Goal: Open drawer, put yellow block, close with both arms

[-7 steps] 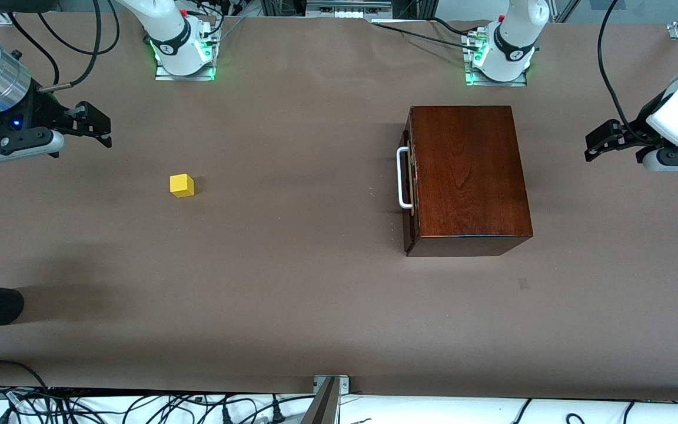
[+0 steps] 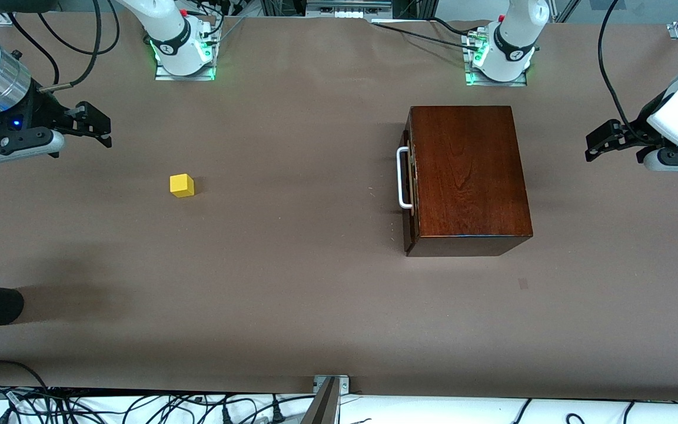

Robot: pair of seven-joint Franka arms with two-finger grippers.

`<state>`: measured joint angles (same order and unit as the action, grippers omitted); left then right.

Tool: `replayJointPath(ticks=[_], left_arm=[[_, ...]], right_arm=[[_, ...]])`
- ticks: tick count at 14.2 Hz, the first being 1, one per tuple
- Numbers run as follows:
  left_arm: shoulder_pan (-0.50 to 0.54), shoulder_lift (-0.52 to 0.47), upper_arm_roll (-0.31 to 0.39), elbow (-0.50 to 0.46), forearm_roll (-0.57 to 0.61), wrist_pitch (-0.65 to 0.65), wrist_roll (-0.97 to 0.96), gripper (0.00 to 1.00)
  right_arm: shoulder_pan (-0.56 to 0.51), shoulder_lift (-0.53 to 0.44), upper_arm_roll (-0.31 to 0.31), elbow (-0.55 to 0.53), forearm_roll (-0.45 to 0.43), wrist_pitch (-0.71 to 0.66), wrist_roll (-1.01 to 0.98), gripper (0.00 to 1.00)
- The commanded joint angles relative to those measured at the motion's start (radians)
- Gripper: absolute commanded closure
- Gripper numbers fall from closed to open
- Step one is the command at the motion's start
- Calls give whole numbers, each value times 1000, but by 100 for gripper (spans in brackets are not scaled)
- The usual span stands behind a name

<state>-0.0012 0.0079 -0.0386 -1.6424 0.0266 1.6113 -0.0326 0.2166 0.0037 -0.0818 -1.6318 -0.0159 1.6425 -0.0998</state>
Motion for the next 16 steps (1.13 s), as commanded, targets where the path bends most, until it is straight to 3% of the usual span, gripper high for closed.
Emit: replayJointPath(ticks=[1, 11, 16], left_arm=[[4, 18, 6, 39, -8, -25, 23, 0], [-13, 17, -9, 39, -19, -37, 20, 0], [-19, 49, -117, 39, -154, -207, 20, 0]], right_arm=[[-10, 2, 10, 20, -1, -6, 2, 0], [-10, 2, 10, 21, -1, -6, 2, 0], [-10, 2, 10, 21, -1, -4, 2, 0]])
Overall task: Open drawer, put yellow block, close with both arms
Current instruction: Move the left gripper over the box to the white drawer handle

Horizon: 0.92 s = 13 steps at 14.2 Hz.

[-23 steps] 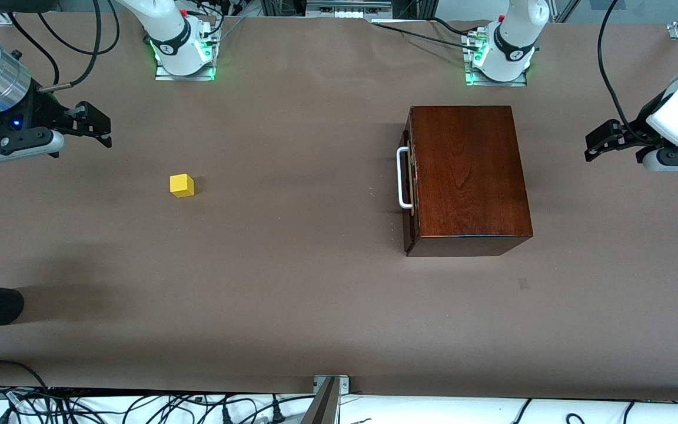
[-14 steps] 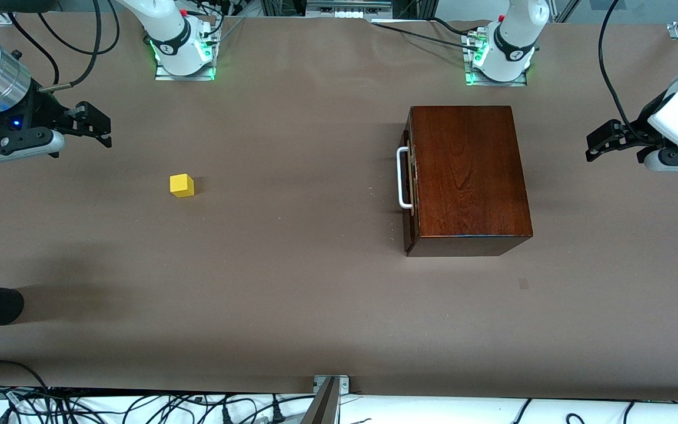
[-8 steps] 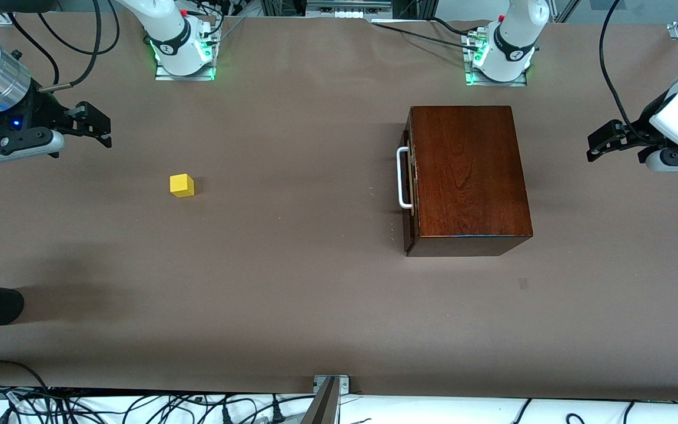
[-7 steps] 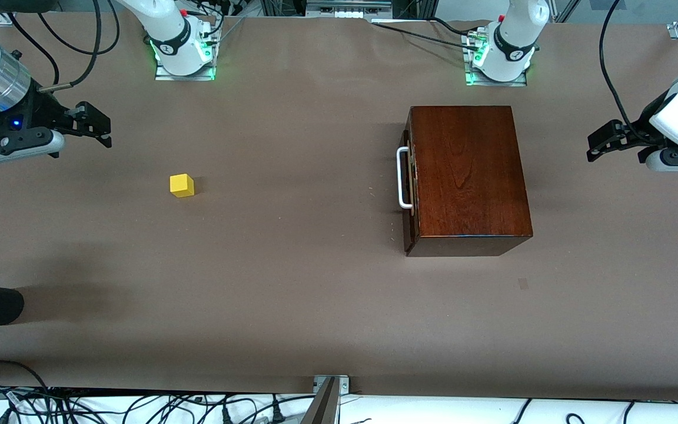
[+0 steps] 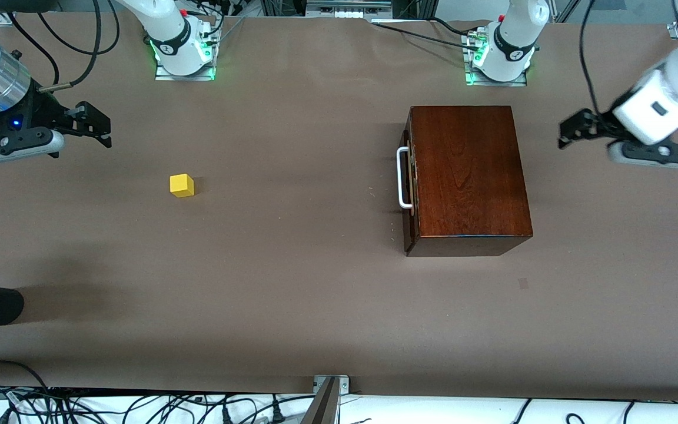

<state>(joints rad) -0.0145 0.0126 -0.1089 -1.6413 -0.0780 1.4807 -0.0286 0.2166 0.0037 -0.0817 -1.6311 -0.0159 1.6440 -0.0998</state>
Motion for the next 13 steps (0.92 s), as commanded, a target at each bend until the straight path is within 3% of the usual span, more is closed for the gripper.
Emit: replayJointPath(ticks=[1, 4, 7, 13], left_arm=[[-5, 59, -82, 37, -55, -89, 19, 0], [-9, 101, -211, 40, -65, -45, -40, 0], [-12, 215, -308, 96, -134, 82, -242, 0], [-162, 375, -324, 100, 70, 214, -391, 0]], right_arm=[[-10, 2, 10, 20, -1, -6, 2, 0], [-10, 2, 10, 19, -1, -4, 2, 0], [-10, 2, 10, 19, -1, -4, 2, 0], [-10, 2, 10, 20, -1, -3, 2, 0]])
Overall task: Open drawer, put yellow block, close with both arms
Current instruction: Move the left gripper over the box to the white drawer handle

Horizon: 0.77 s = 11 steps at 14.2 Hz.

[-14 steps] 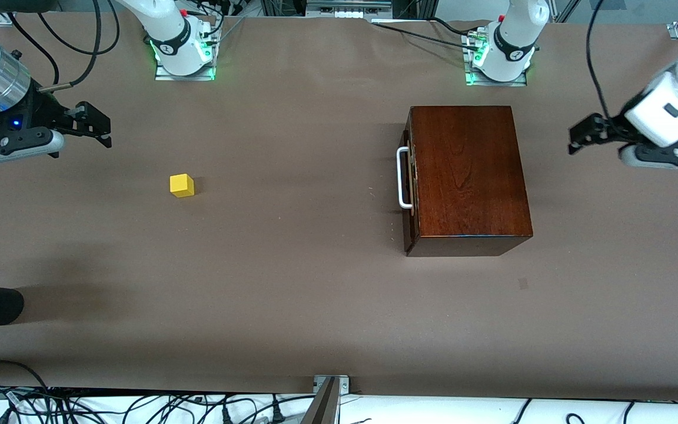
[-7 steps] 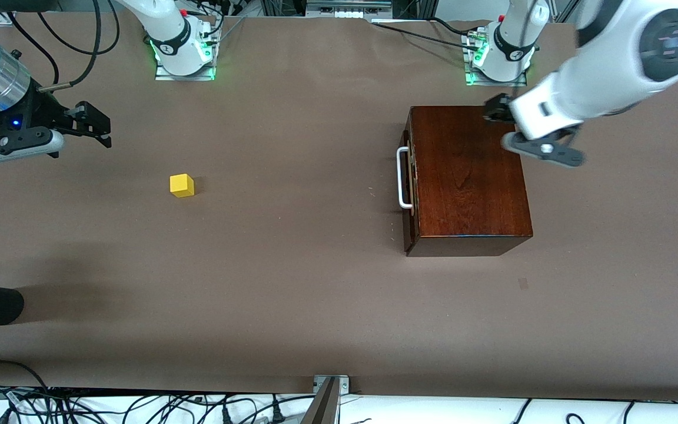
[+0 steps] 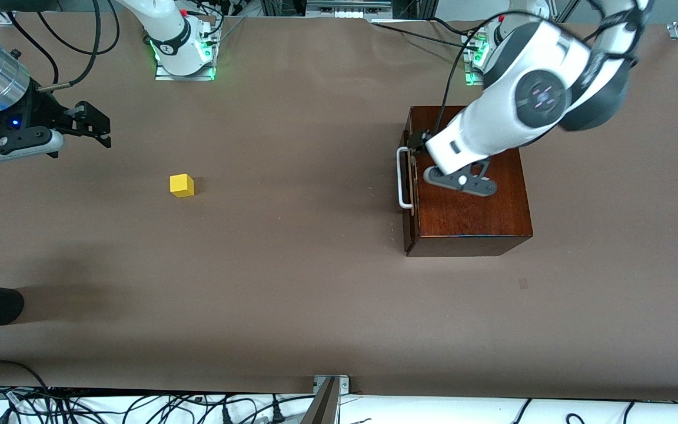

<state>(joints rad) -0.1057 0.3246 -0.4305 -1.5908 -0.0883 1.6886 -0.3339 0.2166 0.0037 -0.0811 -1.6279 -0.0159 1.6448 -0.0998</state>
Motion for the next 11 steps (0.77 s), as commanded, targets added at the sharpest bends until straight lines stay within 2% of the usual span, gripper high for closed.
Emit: replayJointPath(ticks=[1, 5, 11], left_arm=[[-109, 83, -2, 49, 120, 31, -149, 0], [-215, 165, -2, 46, 270, 97, -428, 0], [-256, 231, -1, 40, 413, 112, -462, 0]], right_arm=[[-10, 2, 9, 17, -1, -5, 2, 0], [-10, 2, 9, 16, -1, -3, 2, 0], [-10, 2, 9, 16, -1, -5, 2, 0]])
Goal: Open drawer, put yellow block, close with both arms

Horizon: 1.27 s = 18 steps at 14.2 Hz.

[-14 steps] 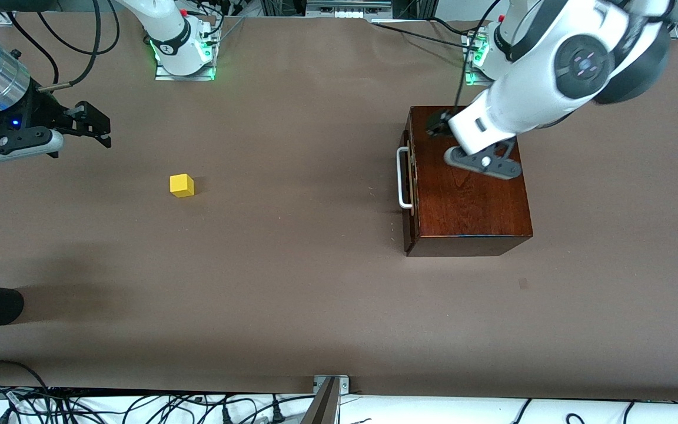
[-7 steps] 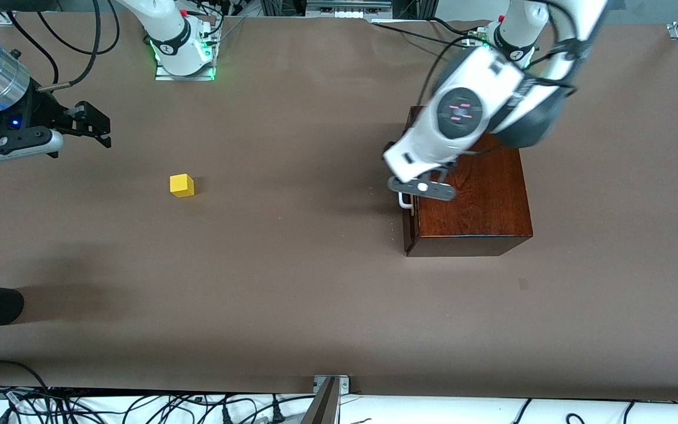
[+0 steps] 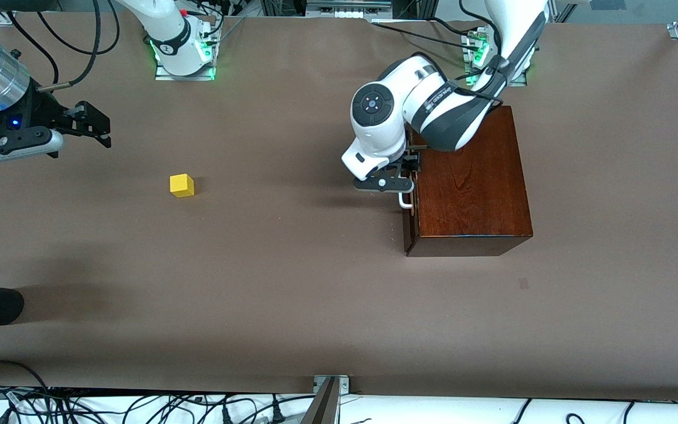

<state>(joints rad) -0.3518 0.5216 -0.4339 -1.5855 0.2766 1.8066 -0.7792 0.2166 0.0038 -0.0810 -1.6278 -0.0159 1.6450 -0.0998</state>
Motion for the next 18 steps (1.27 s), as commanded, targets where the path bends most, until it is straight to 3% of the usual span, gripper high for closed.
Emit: replayJointPath(ticks=[1, 18], left_arm=[[-10, 43, 3, 35, 64, -4, -18, 0], [-96, 109, 0, 38, 118, 117, -183, 0]], right_arm=[[-9, 2, 9, 16, -1, -4, 2, 0], [-11, 5, 9, 17, 1, 7, 3, 0]])
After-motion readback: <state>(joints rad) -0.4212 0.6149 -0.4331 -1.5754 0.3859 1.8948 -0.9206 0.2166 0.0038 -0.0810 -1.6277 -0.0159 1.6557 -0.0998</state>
